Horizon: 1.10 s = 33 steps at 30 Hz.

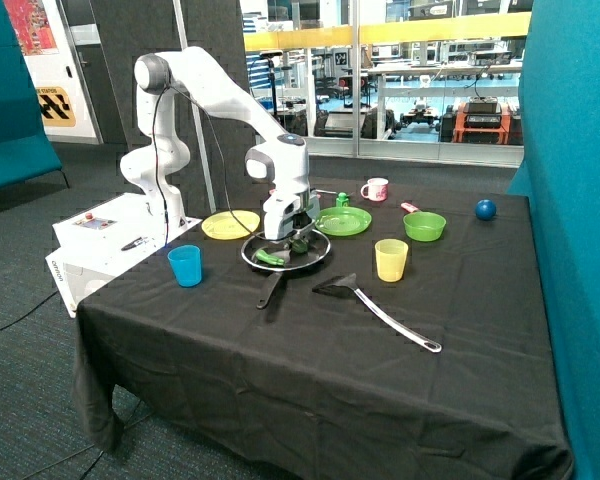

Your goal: Serve the vegetables in different plates

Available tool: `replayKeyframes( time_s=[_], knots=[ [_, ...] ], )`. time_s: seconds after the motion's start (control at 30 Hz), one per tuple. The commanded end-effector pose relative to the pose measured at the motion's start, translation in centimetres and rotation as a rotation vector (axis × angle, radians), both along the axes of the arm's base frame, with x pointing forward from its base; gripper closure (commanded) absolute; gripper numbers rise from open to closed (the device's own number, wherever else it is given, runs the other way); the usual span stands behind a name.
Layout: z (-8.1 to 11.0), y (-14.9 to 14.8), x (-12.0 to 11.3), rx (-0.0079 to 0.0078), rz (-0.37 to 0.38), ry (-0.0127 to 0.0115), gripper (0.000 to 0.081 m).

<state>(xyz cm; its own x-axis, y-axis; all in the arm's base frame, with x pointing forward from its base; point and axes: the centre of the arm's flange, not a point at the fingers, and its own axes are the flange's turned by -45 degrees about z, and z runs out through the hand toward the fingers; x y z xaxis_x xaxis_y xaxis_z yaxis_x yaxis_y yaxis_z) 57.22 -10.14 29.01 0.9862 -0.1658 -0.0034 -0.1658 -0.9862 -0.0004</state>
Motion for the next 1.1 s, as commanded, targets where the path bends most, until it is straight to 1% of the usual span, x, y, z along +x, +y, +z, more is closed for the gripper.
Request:
replayKeyframes(
  time_s=[0.0,0.33,0.43,0.47,0.63,0.77,0.83,0.97,1.0,1.07],
  knots=[
    [0.0,-0.3,-0.7,-0.0010,0.002,-0.0033,0.0808],
    [0.2,0.0,-0.8,-0.0010,0.020,-0.0033,0.0808],
    [1.1,0.6,-0.8,-0.0009,0.051,-0.0033,0.0808],
    [1.3,0.7,-0.8,-0.0009,0.051,-0.0033,0.0808],
    [4.2,2.7,-0.7,-0.0008,0.140,-0.0034,0.0808],
    [7.1,5.5,-0.5,-0.0006,0.240,-0.0034,0.0808],
    [8.0,7.0,-0.4,-0.0005,0.280,-0.0034,0.0808],
    [8.6,8.7,-0.3,-0.0005,0.309,-0.0035,0.0808],
    [8.6,9.1,-0.3,-0.0005,0.326,-0.0035,0.0808],
    [8.4,11.0,0.1,-0.0004,0.376,-0.0035,0.0808]
  ],
)
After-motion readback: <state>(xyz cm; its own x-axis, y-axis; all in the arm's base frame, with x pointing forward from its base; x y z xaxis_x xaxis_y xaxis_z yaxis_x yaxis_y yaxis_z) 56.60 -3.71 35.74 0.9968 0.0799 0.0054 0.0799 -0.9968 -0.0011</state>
